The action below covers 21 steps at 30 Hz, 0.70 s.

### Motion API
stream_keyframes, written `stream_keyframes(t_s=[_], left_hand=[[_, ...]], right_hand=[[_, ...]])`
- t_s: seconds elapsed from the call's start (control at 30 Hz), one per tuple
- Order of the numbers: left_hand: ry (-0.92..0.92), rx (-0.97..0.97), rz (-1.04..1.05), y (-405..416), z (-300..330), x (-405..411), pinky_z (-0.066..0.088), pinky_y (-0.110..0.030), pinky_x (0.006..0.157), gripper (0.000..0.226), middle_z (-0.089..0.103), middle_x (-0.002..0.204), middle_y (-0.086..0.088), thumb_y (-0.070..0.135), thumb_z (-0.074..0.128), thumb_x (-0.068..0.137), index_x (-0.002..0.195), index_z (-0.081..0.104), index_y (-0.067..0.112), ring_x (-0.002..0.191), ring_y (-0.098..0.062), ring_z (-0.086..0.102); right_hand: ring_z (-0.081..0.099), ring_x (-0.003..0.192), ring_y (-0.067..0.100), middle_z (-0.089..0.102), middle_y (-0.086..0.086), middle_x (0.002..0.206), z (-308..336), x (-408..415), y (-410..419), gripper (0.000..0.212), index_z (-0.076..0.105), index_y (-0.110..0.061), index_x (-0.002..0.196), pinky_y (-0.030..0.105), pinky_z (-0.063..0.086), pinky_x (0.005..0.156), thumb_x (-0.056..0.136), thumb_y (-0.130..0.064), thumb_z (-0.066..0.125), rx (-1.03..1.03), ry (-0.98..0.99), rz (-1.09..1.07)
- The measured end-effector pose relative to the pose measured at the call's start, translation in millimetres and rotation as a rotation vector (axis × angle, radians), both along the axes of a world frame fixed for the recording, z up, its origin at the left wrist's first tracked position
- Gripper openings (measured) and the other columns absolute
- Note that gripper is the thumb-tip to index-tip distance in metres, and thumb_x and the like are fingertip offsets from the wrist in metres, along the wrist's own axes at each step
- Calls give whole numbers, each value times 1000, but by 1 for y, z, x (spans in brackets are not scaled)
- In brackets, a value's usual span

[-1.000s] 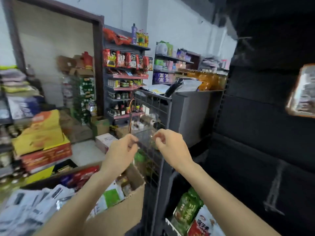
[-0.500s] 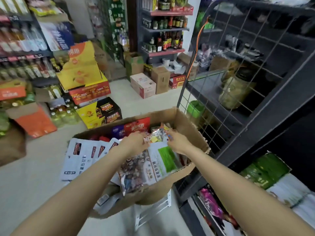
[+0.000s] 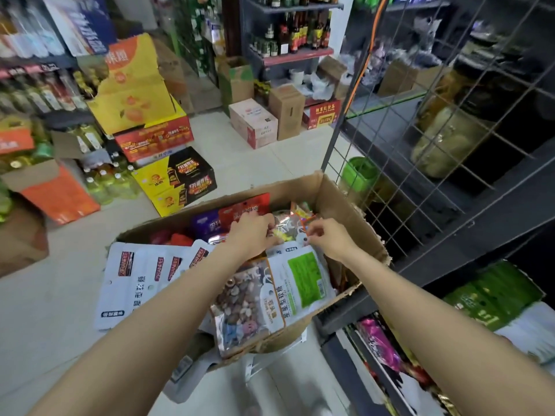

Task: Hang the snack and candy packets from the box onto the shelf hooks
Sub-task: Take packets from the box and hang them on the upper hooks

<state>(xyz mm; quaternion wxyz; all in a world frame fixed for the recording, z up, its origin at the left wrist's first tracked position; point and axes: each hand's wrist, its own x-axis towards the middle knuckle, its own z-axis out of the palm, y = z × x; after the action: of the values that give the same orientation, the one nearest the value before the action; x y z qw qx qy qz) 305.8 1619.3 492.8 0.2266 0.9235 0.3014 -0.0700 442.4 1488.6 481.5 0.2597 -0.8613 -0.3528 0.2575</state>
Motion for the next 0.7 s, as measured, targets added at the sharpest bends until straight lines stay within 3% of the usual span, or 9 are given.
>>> stream_keyframes(t_s=[0.07,0.17,0.27,0.4,0.5,0.6,0.7], left_hand=[[-110,-75,4,1,-3,4,41,-38,78,21,52,90,-10,30,63,88,84,48,16,98,-33,53],[-216,-104,-9,-1,-2,5,40,-39,67,38,51,72,-9,14,59,90,65,31,20,82,-35,57],[-340,-82,99,-4,7,-1,41,-40,66,43,49,65,-5,19,60,89,63,27,22,73,-32,52],[-546,-20,293,5,29,-12,39,-39,58,30,44,58,2,21,58,91,72,35,18,59,-26,40],[-640,64,226,9,54,-20,39,-40,58,15,49,64,1,16,57,92,92,42,15,63,-26,47],[-650,161,149,9,66,-29,45,-41,58,45,56,71,-5,6,52,92,128,33,24,63,-27,53],[-513,350,66,9,76,-28,48,-44,66,53,53,88,-8,1,46,90,133,35,29,79,-31,55]], right_hand=[[59,103,28,65,15,107,0,3,-1,28,64,-9,112,24,35,70,85,-4,60,26,-33,-9],[49,117,35,53,23,124,6,10,1,58,37,-18,144,30,38,87,90,-9,55,-62,-67,91],[50,116,38,50,26,122,0,19,7,56,35,-20,145,31,39,89,93,-17,54,-170,-103,219],[52,107,33,42,12,117,-2,21,13,39,48,-20,127,36,45,82,89,-17,56,-245,-289,245],[47,108,26,44,5,116,11,23,13,28,58,-23,116,34,41,74,88,-18,59,-242,-462,335],[51,103,26,53,1,97,27,24,5,11,54,-28,96,36,46,74,87,-23,60,-188,-507,320],[49,100,21,50,-7,88,54,20,0,10,53,-23,96,32,38,69,88,-23,60,2,-543,263]])
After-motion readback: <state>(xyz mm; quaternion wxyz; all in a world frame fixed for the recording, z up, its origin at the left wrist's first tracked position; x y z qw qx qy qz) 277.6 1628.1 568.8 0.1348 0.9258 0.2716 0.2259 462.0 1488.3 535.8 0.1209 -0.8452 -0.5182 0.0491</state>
